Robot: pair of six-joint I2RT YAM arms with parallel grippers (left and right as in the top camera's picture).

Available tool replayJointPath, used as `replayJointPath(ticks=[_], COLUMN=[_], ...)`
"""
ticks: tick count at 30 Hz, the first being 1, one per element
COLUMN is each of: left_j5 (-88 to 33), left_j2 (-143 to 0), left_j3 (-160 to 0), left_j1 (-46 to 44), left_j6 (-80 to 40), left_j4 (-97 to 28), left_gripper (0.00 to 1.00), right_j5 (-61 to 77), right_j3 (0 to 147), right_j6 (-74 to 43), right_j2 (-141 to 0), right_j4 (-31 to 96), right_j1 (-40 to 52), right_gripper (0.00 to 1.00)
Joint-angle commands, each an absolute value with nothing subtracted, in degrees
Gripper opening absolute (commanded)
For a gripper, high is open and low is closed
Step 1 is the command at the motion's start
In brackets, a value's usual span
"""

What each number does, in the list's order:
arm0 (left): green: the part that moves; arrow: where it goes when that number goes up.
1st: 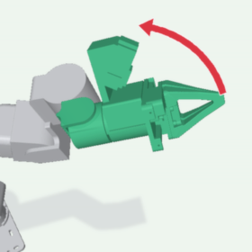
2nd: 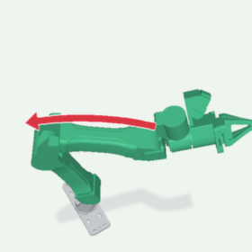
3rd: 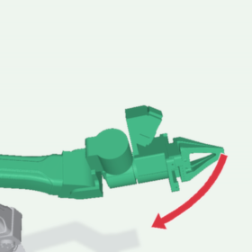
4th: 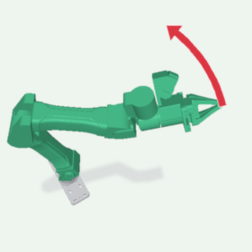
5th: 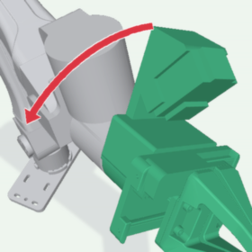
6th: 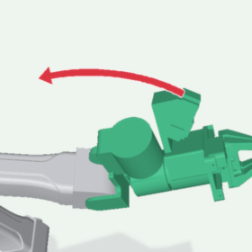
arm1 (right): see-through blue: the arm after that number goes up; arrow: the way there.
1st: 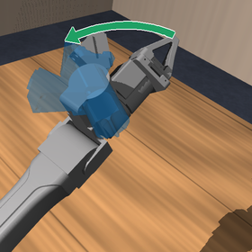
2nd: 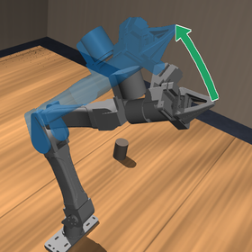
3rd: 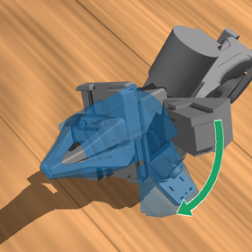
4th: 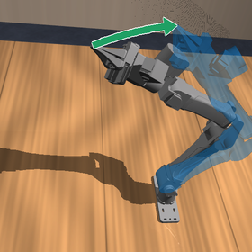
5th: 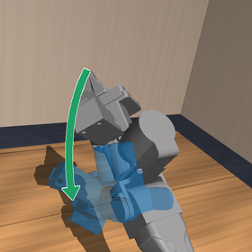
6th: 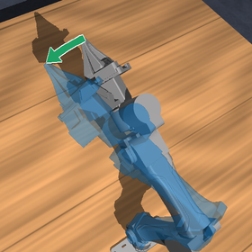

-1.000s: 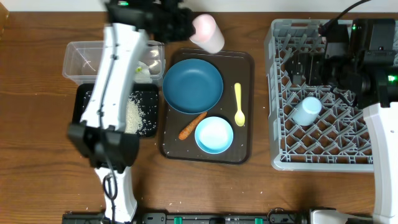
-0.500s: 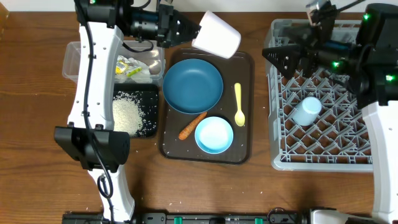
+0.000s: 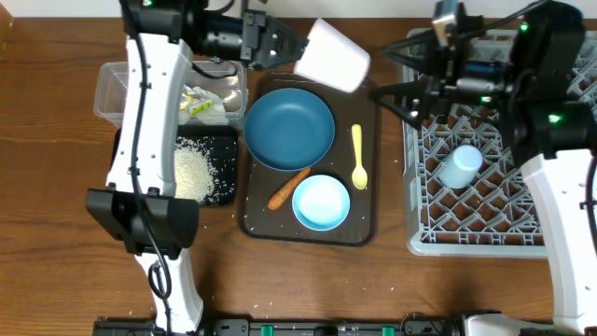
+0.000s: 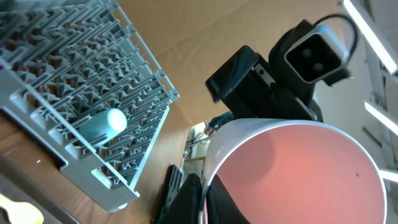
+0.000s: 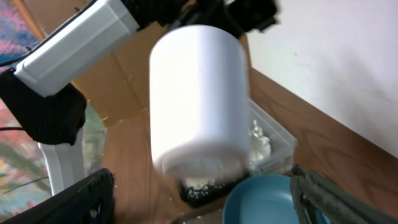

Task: Sort waste into correct bins and load items into the dishwasher rack
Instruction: 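Lift pink cup with left gripper and hand it to right gripper, then place pink cup upside down in rack with right gripper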

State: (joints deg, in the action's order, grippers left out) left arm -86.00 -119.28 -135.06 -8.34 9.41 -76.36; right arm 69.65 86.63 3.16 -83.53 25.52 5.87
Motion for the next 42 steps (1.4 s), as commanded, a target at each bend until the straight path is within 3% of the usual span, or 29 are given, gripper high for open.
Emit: replayJointPath(ticks=[1,9,16,24,26,36,42], left_j5=[-86.3,-86.3,-86.3,-86.2,-84.6,-66.7,-47.4], left_j2=[-119.8,-119.8,-119.8,-119.8,-119.8,-119.8,-119.8], left_j3=[-135.6,-135.6,-135.6,-135.6,-135.6,-135.6,-135.5], left_j1=[-10.3,-12.5,-12.7,-12.7,-12.7,-12.7,-12.7], left_j6=[10.9,10.9,10.9,10.9,10.9,10.9,10.4], left_j4=[-75.6,-75.6,-75.6,-75.5,-75.6,-76.1,-77.7], left_gripper=[0.06,0.06,0.06,0.07,0.12,0.28,0.3], right_j5=[66.6,64.1,64.1,64.1,64.0,52.9,40.3], right_j3=[86.5,86.5,86.5,86.5,86.5,86.5,86.6], right_j6=[0.9,0.8,0.7,0.7,0.7,-0.6,-4.2], right_j2=[-83.5,-83.6,-83.6,-83.6,-83.6,-82.8,-80.5], right_j4=[25.0,22.5,22.2,22.5,22.5,32.0,42.7], right_j1=[8.4,11.7,12.1,12.1,12.1,6.6,2.1], right_gripper=[0.89,0.86,0.66,0.6,0.6,0.61,0.62])
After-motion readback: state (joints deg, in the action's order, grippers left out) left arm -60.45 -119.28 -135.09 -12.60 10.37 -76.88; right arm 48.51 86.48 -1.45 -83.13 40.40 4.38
